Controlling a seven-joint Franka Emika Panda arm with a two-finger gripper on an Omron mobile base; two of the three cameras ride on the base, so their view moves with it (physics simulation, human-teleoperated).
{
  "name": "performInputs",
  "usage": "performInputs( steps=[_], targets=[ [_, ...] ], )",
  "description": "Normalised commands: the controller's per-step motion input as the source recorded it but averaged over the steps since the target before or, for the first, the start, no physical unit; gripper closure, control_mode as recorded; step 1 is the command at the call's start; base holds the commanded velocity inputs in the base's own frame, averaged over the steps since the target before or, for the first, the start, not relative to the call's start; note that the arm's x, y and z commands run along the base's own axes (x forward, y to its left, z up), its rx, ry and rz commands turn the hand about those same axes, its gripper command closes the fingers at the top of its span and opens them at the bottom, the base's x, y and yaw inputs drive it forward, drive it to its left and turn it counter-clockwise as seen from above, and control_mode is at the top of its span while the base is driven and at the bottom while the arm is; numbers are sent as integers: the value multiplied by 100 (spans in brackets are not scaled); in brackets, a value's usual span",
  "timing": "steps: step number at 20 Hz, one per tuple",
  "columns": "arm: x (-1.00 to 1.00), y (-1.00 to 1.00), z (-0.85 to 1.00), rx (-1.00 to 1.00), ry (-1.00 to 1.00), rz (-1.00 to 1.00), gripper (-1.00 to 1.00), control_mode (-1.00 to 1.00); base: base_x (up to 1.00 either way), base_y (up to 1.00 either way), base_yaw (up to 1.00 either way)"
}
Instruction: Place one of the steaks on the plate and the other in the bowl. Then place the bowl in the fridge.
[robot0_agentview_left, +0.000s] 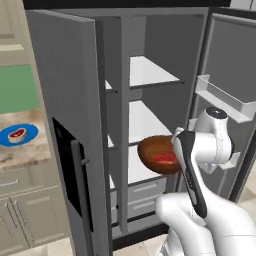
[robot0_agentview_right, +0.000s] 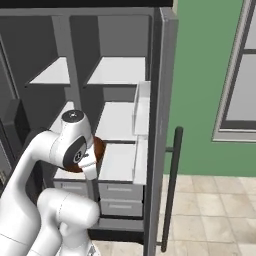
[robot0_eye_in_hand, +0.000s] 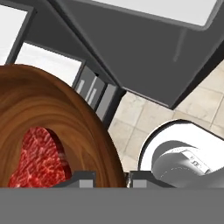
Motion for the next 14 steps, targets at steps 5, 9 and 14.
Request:
performInputs(
  steps=[5,9,14],
  targets=[
    [0,0,0,0,0,0,100,100,39,-34,9],
    [0,0,0,0,0,0,100,100,21,-37,0],
    [0,0,0,0,0,0,100,100,40,0,0]
  ],
)
